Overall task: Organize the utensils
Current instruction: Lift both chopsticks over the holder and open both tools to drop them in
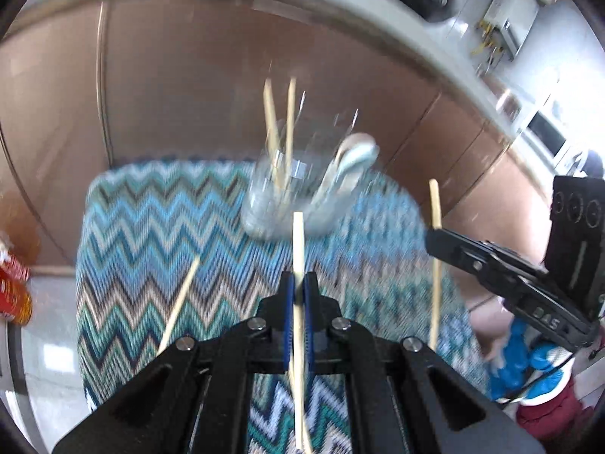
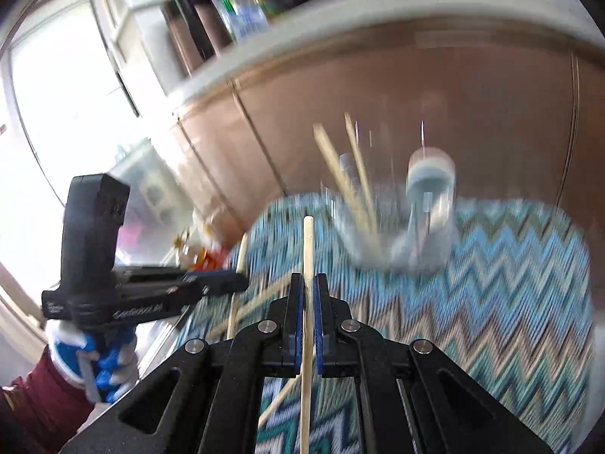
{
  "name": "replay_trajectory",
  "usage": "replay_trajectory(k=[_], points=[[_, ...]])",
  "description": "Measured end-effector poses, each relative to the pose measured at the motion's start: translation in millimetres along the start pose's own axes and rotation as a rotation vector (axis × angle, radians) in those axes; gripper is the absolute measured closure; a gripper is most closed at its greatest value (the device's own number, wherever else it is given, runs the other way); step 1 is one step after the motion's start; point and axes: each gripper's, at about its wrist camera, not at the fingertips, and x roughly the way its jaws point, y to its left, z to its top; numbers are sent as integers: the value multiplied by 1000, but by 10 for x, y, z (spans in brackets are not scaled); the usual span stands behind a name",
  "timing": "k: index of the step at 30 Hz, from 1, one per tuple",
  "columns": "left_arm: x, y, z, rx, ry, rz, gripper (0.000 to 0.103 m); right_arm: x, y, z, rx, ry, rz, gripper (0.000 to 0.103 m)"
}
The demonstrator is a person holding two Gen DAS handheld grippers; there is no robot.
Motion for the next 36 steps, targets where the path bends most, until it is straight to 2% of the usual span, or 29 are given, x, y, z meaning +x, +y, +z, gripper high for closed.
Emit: replay_trajectory(k=[2, 5, 8, 10, 13, 18, 21, 25, 27, 30, 32, 34, 36], points=[[-189, -45, 231, 4, -91, -7, 99, -98, 43, 243, -37, -105, -19, 98], [-222, -209, 548, 7, -233, 11, 99, -192, 98, 575, -85, -277, -56, 98], [-279, -244, 850, -18, -414, 12, 99, -161, 101, 812, -112, -420, -93, 98], [-240, -222, 1009, -48, -512, 12, 99, -61, 49, 925, -117, -469, -101, 98], [-34, -150, 1207, -85, -600, 42, 98, 126, -54, 1042, -124, -502, -112, 98], [409, -33, 1323, -95, -635, 107, 98, 582, -209, 965, -154, -501, -169, 98], [648, 51, 1291, -84, -636, 149, 98, 721, -334, 818, -152, -482, -192, 98], [844, 133, 1201, -79, -629, 156, 98, 789, -391, 678, -152, -473, -212, 97], [865, 89, 1159, -73, -627, 155, 97, 783, -393, 649, -157, -469, -217, 97], [805, 51, 1105, -66, -627, 155, 97, 721, -377, 630, -156, -469, -222, 83], [742, 23, 1079, -62, -629, 160, 95, 665, -358, 626, -156, -469, -229, 81], [664, -11, 1033, -63, -630, 162, 86, 595, -328, 626, -156, -466, -236, 80], [573, -27, 1009, -66, -635, 169, 81, 528, -298, 618, -156, -463, -247, 80]])
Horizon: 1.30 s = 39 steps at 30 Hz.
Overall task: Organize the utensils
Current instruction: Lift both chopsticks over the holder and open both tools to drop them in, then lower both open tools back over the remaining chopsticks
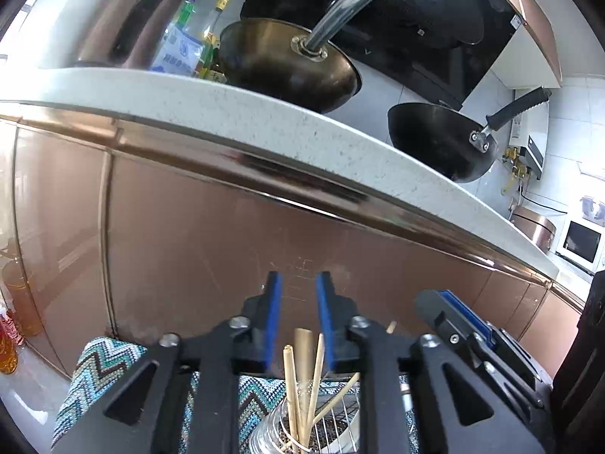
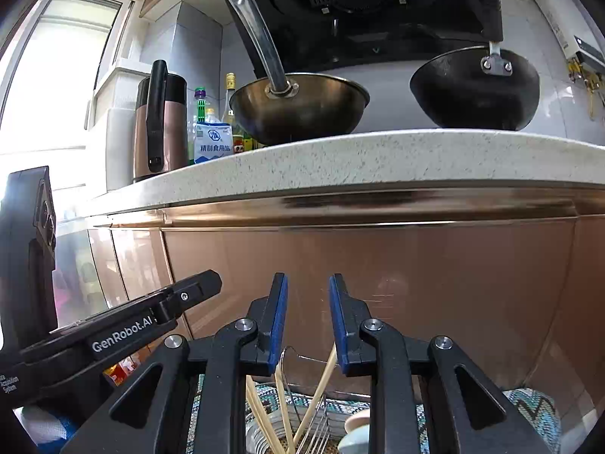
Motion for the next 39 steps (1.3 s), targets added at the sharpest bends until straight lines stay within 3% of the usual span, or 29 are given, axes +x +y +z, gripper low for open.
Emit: replay_trajectory(k=[11, 23, 26, 33, 39], points=[[-674, 9, 177, 43, 1, 37, 80, -623, 167, 246, -24, 8, -53, 80], [-1742, -21, 417, 119, -22, 61, 79, -1591, 525, 494, -44, 3, -40, 79], [-1947, -20, 439, 145, -3, 70, 69, -1746, 590, 530, -27, 35, -16, 79], [-1995, 142, 270, 175, 227, 44, 68, -1679, 657, 375, 61, 252, 109, 79], [-1652, 421, -76, 165, 470, 12, 68, -1339, 710, -139, 106, 491, 159, 79]])
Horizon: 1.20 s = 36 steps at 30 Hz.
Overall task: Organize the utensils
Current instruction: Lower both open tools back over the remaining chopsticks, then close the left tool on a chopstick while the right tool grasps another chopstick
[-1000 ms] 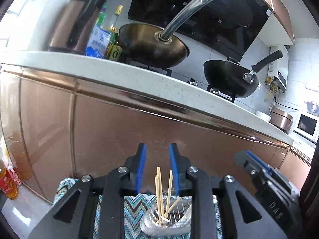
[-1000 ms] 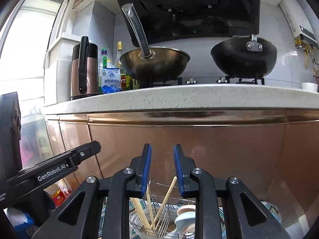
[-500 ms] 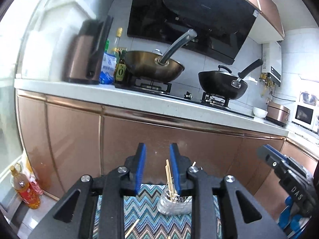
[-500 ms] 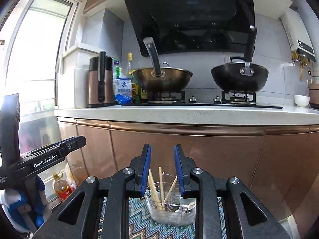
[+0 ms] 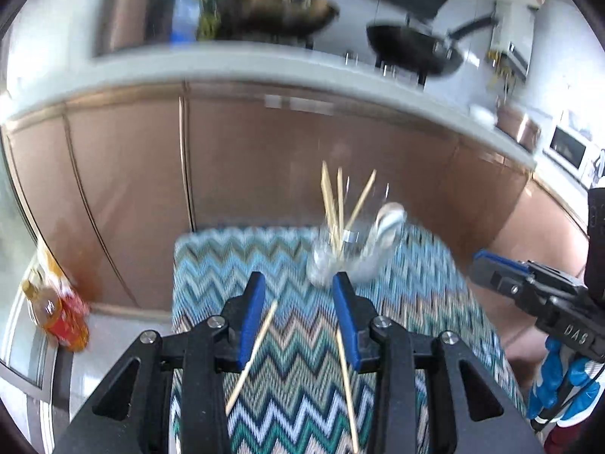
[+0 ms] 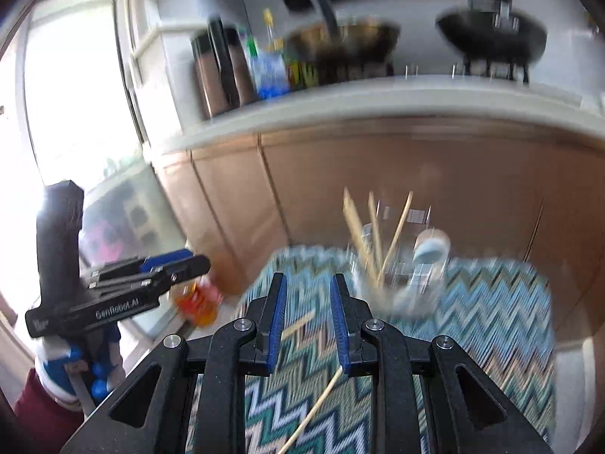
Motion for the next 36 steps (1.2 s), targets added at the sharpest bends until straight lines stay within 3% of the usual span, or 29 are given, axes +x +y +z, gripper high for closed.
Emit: replay_trajectory(k=[6, 15, 22, 36], points=[[673, 282, -189, -43, 200, -35, 68, 689, -194, -371, 68, 221, 12, 79], [1643, 341, -316, 34, 411, -26, 69, 1604, -554, -698, 171, 469, 29, 81], [2031, 322, -340, 72, 485, -33, 69, 1913, -625, -764, 178, 540, 6, 82], [2361, 192, -410, 108, 528, -19, 75, 2298, -505, -862, 148, 603, -17, 85]])
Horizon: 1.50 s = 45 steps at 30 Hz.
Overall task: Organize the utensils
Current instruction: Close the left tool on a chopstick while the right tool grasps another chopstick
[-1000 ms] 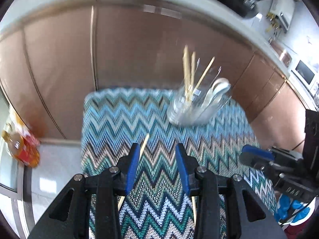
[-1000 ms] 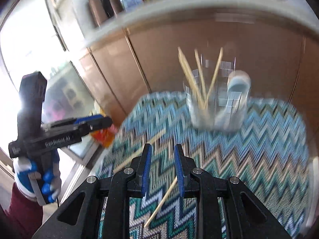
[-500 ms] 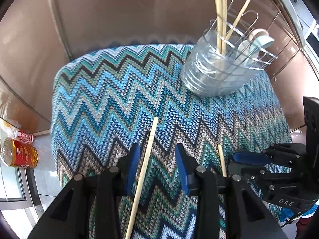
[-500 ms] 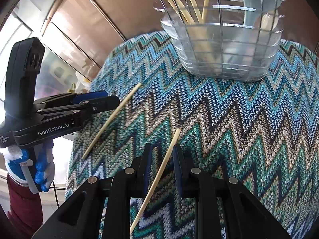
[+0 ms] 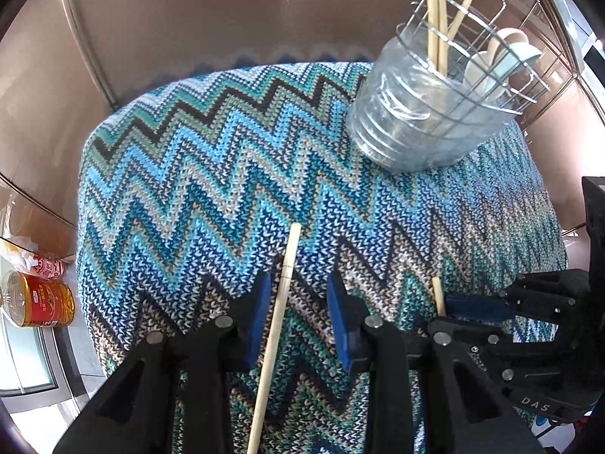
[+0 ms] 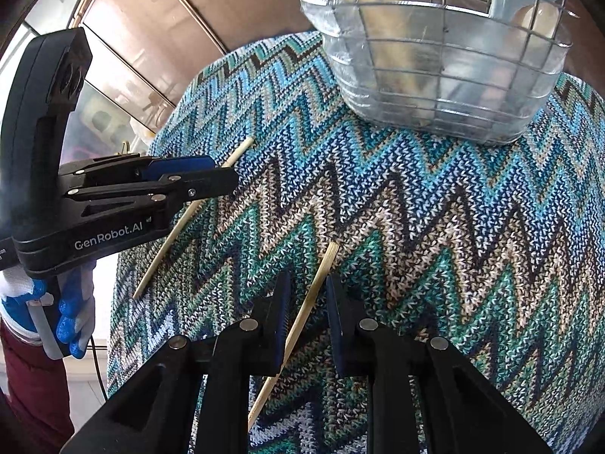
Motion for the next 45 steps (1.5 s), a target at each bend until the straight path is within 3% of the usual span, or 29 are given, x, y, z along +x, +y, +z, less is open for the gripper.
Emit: replay_trajectory(k=[29, 45], points=[[113, -145, -109, 110, -100, 77, 77, 141, 95, 49, -56, 33, -28, 85], [91, -78, -131, 123, -124, 62, 78, 144, 125, 58, -80, 55, -45, 85]])
